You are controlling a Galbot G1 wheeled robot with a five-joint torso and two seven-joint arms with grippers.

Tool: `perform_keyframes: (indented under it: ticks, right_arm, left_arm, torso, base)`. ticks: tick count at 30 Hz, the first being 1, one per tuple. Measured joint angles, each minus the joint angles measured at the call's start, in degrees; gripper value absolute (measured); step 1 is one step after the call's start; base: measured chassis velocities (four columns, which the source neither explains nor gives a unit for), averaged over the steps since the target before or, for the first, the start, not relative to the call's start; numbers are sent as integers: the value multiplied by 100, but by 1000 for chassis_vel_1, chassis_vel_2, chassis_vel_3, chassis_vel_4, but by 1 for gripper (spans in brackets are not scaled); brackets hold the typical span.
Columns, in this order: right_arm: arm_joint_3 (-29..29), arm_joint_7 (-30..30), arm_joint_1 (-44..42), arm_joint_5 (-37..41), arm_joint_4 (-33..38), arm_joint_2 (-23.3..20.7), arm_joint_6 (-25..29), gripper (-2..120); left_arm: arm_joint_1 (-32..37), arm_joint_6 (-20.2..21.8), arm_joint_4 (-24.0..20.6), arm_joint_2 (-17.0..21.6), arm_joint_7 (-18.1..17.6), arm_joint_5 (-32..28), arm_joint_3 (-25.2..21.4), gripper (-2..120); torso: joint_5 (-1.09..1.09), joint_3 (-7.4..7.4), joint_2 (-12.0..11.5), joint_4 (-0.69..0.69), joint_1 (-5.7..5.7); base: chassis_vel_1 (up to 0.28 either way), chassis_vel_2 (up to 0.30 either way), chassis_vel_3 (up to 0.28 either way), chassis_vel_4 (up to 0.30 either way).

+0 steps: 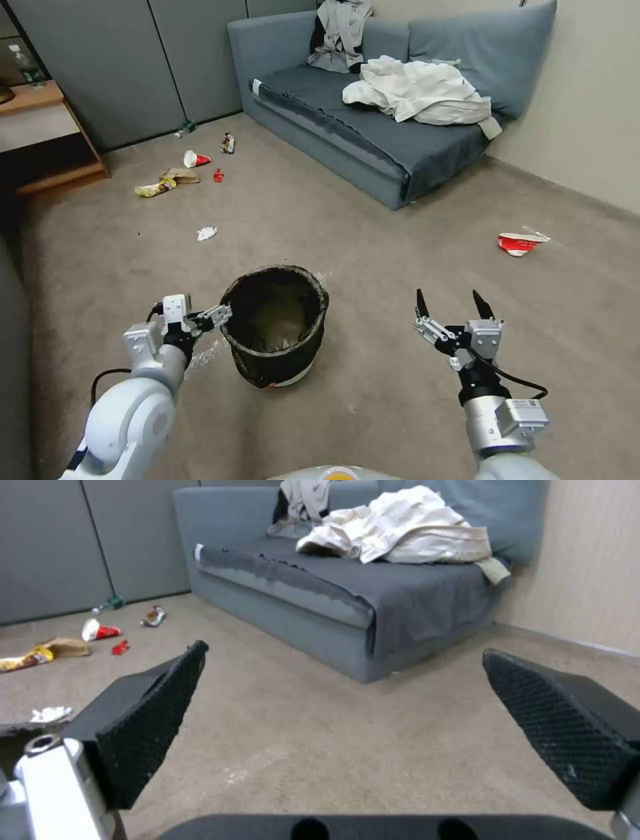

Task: Pick up the trash can from the floor.

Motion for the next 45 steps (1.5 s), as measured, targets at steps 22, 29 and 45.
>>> perform_keyframes:
  ticks: [22, 29, 45]
  right_arm:
    - [68, 0, -40, -59, -13, 62, 34, 100]
    - [48, 1, -85, -93, 21, 80, 44, 100]
    - [49, 3, -89, -115, 21, 88, 43, 100]
  left_arm:
    - [-779, 962, 682, 36, -770, -1080, 413, 99]
    - [-895, 946, 819, -18, -949, -1255, 523, 77]
    - [-994, 928, 939, -118, -1160, -1386, 665, 19]
  torso:
    - [0, 0, 0, 0, 0]
    - [0, 0, 0, 0, 0]
    - [0, -1, 0, 0, 0]
  base:
    - [0, 0, 0, 0]
    - [0, 0, 0, 0]
    - [0, 0, 0, 0]
